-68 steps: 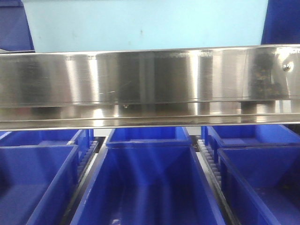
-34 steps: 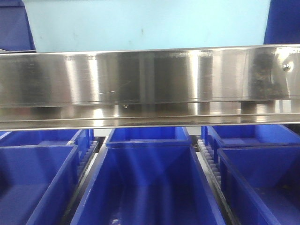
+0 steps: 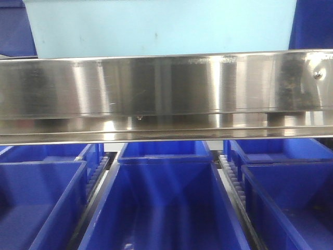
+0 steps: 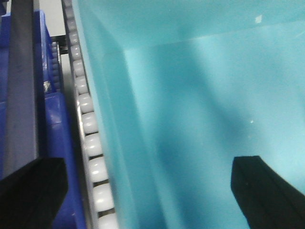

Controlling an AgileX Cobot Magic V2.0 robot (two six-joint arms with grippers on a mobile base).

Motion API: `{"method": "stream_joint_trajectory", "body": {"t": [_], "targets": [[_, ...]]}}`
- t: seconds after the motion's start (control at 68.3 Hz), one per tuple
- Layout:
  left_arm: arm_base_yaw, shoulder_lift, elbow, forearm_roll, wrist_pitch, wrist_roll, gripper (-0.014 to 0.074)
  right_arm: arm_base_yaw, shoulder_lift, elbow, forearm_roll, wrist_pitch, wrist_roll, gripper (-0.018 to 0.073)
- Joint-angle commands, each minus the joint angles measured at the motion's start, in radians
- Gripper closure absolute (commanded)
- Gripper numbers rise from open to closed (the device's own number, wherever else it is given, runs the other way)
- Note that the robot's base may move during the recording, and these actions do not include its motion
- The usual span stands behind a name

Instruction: Move two blue bins to right shelf middle

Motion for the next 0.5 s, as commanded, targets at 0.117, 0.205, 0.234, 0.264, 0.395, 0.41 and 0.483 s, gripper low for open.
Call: {"method": "stream_joint_trajectory", "body": {"t": [0.117, 0.205, 0.234, 0.264, 0.395, 0.41, 0.483], "targets": [[-0.002, -0.015, -0.004, 0.077, 0.053, -0.004, -0.0012, -0.003, -0.023, 0.001, -0.013, 0.023, -0.007, -0.0009], [-0.002, -0.013, 0.002, 0.058, 0.053, -0.004, -0.0012, -0.003, -0.006, 0.001, -0.013, 0.05, -0.007, -0.0009], [-0.002, -0.013, 0.008, 0.043, 0.049, -0.004, -0.0012, -0.003, 0.001, 0.001, -0.013, 0.058, -0.007, -0.0009], [0.0, -0.013, 0.021, 0.023, 0.039, -0.004, -0.0012, -0.003, 0.01, 0.001, -0.013, 0.064, -0.007, -0.0009], [0.022, -0.013, 0.099, -0.042, -0.011, -0.004, -0.0012, -0.003, 0.043, 0.002, -0.011, 0.088, -0.007, -0.0009], [0.024, -0.013, 0.11, -0.047, -0.018, -0.004, -0.0012, -0.003, 0.047, 0.004, -0.011, 0.09, -0.007, -0.0009], [0.032, -0.013, 0.181, -0.065, -0.061, -0.004, -0.0012, -0.003, 0.066, 0.018, -0.011, 0.093, -0.007, 0.0004]]}}
